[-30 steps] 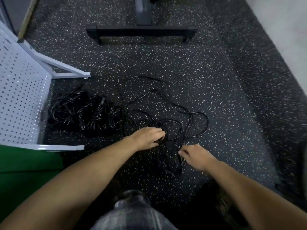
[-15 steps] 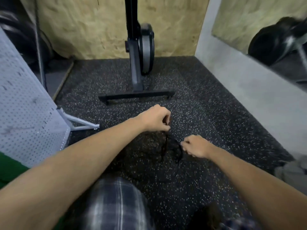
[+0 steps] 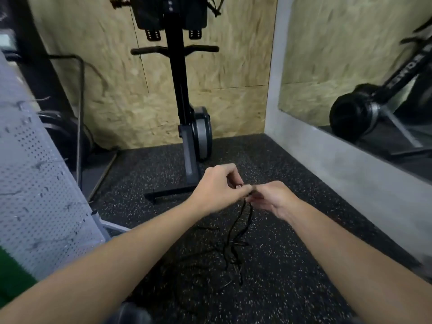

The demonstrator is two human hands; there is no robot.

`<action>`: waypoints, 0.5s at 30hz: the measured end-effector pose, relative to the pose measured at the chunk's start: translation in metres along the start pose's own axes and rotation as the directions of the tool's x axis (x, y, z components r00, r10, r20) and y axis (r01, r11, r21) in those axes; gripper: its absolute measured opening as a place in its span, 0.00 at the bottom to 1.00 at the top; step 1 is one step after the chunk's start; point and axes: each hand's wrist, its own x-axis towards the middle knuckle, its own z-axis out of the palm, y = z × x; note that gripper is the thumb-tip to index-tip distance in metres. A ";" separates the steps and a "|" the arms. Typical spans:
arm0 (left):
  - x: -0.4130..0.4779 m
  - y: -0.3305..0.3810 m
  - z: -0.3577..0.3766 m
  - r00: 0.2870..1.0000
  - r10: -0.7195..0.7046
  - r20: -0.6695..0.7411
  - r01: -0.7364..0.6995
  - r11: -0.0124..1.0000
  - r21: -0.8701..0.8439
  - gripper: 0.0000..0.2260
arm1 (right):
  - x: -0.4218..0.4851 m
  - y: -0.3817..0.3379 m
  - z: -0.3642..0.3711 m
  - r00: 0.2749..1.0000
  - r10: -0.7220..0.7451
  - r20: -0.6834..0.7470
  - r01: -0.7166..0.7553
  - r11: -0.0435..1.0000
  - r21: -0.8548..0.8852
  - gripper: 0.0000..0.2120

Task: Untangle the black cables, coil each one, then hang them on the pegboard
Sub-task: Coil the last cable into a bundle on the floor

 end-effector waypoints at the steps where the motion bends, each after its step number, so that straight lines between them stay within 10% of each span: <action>1: -0.003 -0.003 0.004 0.999 -0.010 0.048 0.012 0.998 -0.060 0.14 | 0.000 0.002 0.000 1.000 -0.026 0.002 0.026 0.999 -0.040 0.08; 5: -0.005 -0.050 0.034 0.982 -0.189 -0.006 0.180 0.943 -0.280 0.09 | 0.001 0.001 -0.004 0.985 -0.072 0.157 0.097 0.983 -0.156 0.10; 15: 0.010 -0.125 0.070 0.995 0.027 0.092 -0.027 1.000 0.007 0.17 | 0.014 -0.017 -0.027 0.836 -0.215 0.505 0.443 0.808 -0.388 0.12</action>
